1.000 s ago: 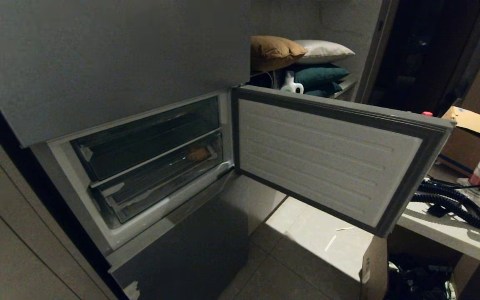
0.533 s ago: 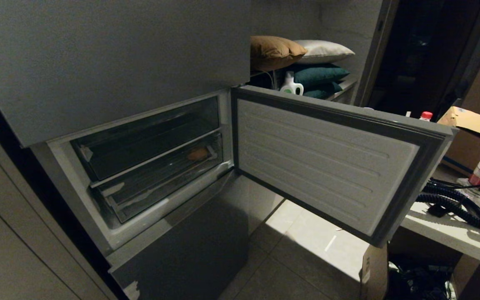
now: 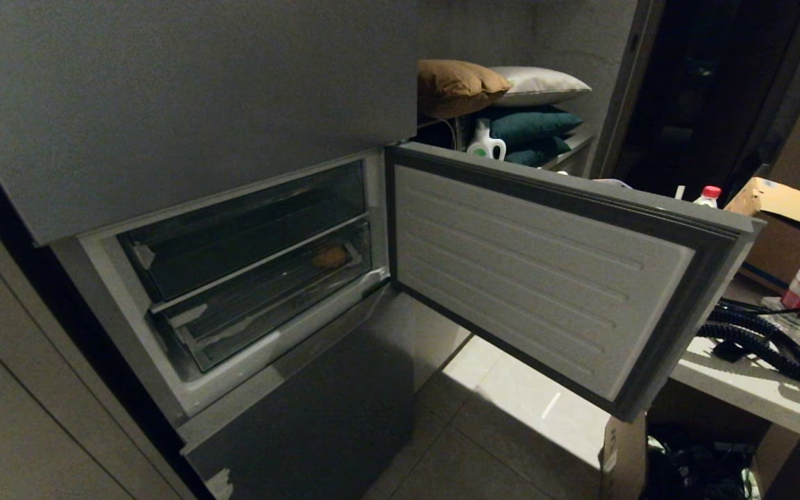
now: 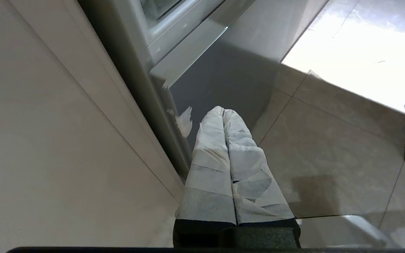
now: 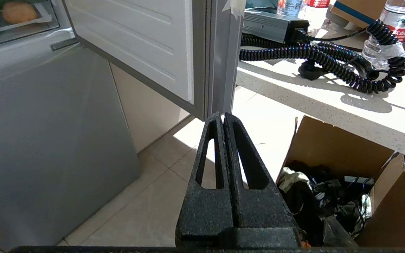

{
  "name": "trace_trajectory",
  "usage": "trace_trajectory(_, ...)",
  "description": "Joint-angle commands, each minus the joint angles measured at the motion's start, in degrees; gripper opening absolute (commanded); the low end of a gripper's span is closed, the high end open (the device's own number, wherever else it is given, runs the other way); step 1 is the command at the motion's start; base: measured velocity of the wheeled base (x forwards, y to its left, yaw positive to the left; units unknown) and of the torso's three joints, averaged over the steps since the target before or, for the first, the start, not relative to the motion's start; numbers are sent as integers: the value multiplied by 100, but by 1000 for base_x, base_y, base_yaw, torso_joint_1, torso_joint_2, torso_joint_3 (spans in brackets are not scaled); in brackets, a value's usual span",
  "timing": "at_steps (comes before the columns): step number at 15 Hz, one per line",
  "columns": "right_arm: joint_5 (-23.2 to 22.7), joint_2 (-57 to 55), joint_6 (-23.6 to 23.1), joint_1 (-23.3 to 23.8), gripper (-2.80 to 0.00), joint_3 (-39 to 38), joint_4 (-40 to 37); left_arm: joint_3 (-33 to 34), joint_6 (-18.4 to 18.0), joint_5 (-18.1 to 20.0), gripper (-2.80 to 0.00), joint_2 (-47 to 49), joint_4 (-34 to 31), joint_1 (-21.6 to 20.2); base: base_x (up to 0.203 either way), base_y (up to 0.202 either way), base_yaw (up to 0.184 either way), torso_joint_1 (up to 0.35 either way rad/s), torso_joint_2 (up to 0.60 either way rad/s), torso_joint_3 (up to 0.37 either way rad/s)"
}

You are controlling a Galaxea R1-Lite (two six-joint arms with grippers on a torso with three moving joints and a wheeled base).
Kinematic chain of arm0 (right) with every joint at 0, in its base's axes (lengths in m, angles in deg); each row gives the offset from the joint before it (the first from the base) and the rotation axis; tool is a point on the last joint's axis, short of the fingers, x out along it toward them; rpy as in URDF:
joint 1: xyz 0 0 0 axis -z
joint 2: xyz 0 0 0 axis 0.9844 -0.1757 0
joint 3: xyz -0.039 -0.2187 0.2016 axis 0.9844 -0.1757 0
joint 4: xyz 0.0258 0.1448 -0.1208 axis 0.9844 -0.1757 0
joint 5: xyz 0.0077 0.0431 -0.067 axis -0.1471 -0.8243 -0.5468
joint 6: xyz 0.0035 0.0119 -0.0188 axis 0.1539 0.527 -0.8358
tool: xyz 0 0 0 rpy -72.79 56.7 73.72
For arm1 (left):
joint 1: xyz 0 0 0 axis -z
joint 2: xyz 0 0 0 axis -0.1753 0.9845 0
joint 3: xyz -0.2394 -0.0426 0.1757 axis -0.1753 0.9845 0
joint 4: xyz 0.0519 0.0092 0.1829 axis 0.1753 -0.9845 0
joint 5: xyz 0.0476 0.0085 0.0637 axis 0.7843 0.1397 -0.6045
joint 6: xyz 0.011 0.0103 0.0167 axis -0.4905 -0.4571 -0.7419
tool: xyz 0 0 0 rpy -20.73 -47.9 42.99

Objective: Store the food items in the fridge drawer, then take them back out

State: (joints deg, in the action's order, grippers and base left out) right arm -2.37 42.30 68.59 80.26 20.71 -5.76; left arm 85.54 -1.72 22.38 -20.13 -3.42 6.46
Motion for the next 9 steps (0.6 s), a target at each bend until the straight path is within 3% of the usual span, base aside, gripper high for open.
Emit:
trace_trajectory(1, 0, 1, 1, -2, -280, 8, 4, 84, 71, 30, -280, -17, 81, 3, 0, 0, 0, 0, 0, 0)
trace_trajectory(4, 4, 1, 1, 6, -280, -1, 4, 82, -1, 179, -280, -46, 161, 48, 0, 0, 0, 0, 0, 0)
trace_trajectory(7, 4, 1, 0, 3, -280, -1, 4, 37, 12, 144, -280, 115, -42, 802, 0, 0, 0, 0, 0, 0)
trace_trajectory(9, 0, 1, 0, 2, -280, 8, 4, 24, 60, 24, -280, -111, -79, 680, 0, 0, 0, 0, 0, 0)
